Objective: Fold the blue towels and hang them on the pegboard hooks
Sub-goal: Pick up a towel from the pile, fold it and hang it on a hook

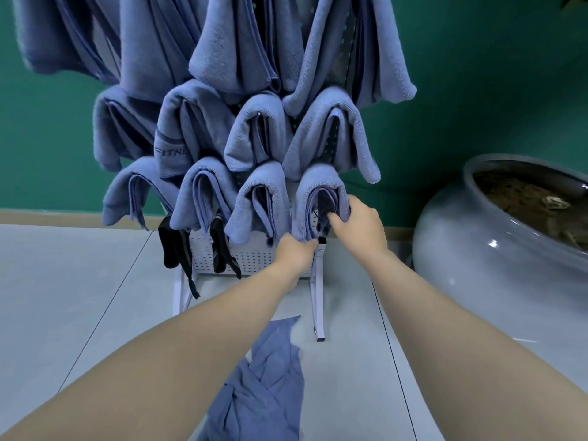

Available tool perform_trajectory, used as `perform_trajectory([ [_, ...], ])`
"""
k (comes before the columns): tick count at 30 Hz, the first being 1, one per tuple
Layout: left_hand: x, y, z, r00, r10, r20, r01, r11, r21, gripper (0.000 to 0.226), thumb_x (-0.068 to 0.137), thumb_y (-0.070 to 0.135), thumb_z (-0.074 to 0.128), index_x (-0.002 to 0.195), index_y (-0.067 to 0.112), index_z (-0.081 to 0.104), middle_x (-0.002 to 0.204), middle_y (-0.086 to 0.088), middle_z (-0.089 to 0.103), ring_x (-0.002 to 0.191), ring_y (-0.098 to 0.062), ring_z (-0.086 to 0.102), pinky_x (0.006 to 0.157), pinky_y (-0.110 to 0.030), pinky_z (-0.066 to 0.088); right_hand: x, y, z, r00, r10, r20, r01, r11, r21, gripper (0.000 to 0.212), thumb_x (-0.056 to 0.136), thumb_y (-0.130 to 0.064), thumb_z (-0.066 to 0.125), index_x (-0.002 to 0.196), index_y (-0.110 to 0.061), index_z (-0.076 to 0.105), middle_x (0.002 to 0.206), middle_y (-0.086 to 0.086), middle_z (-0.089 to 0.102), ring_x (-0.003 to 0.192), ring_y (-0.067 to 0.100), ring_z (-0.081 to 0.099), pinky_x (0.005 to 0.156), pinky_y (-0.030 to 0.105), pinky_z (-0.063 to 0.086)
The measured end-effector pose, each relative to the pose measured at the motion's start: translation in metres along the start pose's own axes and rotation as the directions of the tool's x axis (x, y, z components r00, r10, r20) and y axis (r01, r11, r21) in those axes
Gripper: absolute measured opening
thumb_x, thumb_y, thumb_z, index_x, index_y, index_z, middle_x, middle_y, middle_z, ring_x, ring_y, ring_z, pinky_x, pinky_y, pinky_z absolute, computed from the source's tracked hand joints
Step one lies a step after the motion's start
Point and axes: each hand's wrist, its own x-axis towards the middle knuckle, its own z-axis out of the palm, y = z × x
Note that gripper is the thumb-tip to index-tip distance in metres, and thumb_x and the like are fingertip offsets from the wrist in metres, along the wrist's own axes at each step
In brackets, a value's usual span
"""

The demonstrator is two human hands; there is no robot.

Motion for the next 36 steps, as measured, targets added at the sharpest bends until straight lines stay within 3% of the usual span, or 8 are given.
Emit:
perform_trajectory([
  [6, -0.024, -0.032, -0.047, 0.997, -0.033, 0.073, 0.021, 0.988, 0.155, 0.016, 0.102, 0.018, 0.062, 0.116, 0.012, 0.059, 0.121, -0.005, 0.057, 0.099, -0.020, 0.057, 0.083, -0.029, 0.046, -0.042, -0.002, 0.016, 0.980, 0.196, -0.041, -0.194, 0.981, 0.028, 0.031, 0.098, -0.033, 0.063, 0.118, -0.011, 0.058, 0.113, 0.009, 0.068, 0.100, 0.035, 0.062, 0.073, 0.033, 0.039],
  [11, -0.041, -0.063, -0.113, 0.997, 0.009, 0.080, -0.028, 0.973, 0.231, 0.051, 0.105, 0.010, 0.057, 0.153, 0.006, 0.041, 0.156, -0.012, 0.043, 0.137, -0.026, 0.048, 0.101, -0.026, 0.039, -0.105, -0.001, 0.055, 0.969, 0.246, 0.019, -0.246, 0.969, 0.018, 0.038, 0.102, -0.028, 0.057, 0.133, -0.006, 0.056, 0.127, 0.018, 0.065, 0.113, 0.038, 0.062, 0.079, 0.037, 0.044],
  [15, -0.059, -0.102, -0.159, 0.994, 0.058, 0.092, -0.084, 0.945, 0.317, 0.055, 0.104, 0.000, 0.050, 0.157, 0.010, 0.037, 0.160, -0.010, 0.041, 0.146, -0.022, 0.041, 0.104, -0.021, 0.034, -0.153, 0.014, 0.100, 0.952, 0.220, 0.214, -0.233, 0.972, 0.041, 0.039, 0.100, -0.029, 0.061, 0.137, -0.014, 0.062, 0.134, 0.010, 0.065, 0.121, 0.029, 0.061, 0.099, 0.035, 0.047],
  [18, -0.066, -0.140, -0.179, 0.994, 0.022, 0.105, -0.061, 0.918, 0.391, 0.054, 0.104, 0.004, 0.053, 0.155, 0.014, 0.040, 0.160, -0.008, 0.043, 0.146, -0.022, 0.041, 0.109, -0.023, 0.035, -0.180, 0.024, 0.130, 0.920, 0.182, 0.347, -0.198, 0.980, 0.011, 0.037, 0.100, -0.032, 0.061, 0.134, -0.017, 0.065, 0.134, 0.004, 0.066, 0.123, 0.025, 0.061, 0.104, 0.036, 0.048],
  [25, -0.065, -0.229, -0.193, 0.982, -0.167, 0.091, 0.096, 0.850, 0.519, 0.061, 0.105, 0.015, 0.053, 0.160, 0.010, 0.029, 0.163, -0.011, 0.036, 0.148, -0.028, 0.039, 0.114, -0.029, 0.032, -0.232, 0.041, 0.190, 0.821, 0.243, 0.516, -0.229, 0.969, -0.092, 0.024, 0.105, -0.035, 0.054, 0.115, -0.018, 0.068, 0.107, 0.006, 0.072, 0.101, 0.028, 0.066, 0.087, 0.037, 0.053],
  [30, -0.063, -0.272, -0.191, 0.925, -0.243, 0.291, 0.013, 0.786, 0.618, 0.041, 0.103, 0.012, 0.052, 0.144, 0.010, 0.052, 0.140, -0.008, 0.054, 0.127, -0.026, 0.051, 0.096, -0.018, 0.042, -0.253, 0.055, 0.221, 0.772, 0.280, 0.570, -0.271, 0.957, -0.104, 0.025, 0.102, -0.028, 0.060, 0.120, -0.011, 0.067, 0.102, 0.004, 0.070, 0.101, 0.026, 0.066, 0.076, 0.023, 0.041],
  [33, -0.052, -0.326, -0.189, 0.913, -0.208, 0.352, -0.115, 0.696, 0.709, 0.060, 0.086, 0.051, 0.052, 0.140, 0.026, 0.061, 0.146, -0.003, 0.055, 0.132, -0.029, 0.053, 0.112, -0.040, 0.044, -0.257, 0.062, 0.233, 0.771, 0.289, 0.567, -0.287, 0.953, -0.095, 0.030, 0.099, -0.027, 0.064, 0.121, -0.007, 0.068, 0.117, 0.007, 0.070, 0.109, 0.026, 0.065, 0.088, 0.028, 0.048],
  [36, -0.057, -0.320, -0.182, 0.935, -0.189, 0.301, -0.114, 0.642, 0.758, 0.042, 0.084, 0.039, 0.067, 0.124, 0.026, 0.068, 0.131, -0.006, 0.060, 0.119, -0.032, 0.057, 0.099, -0.040, 0.049, -0.257, 0.065, 0.244, 0.777, 0.288, 0.559, -0.262, 0.956, -0.129, 0.046, 0.095, -0.039, 0.069, 0.133, -0.014, 0.062, 0.131, 0.002, 0.062, 0.120, 0.021, 0.059, 0.096, 0.027, 0.046],
])
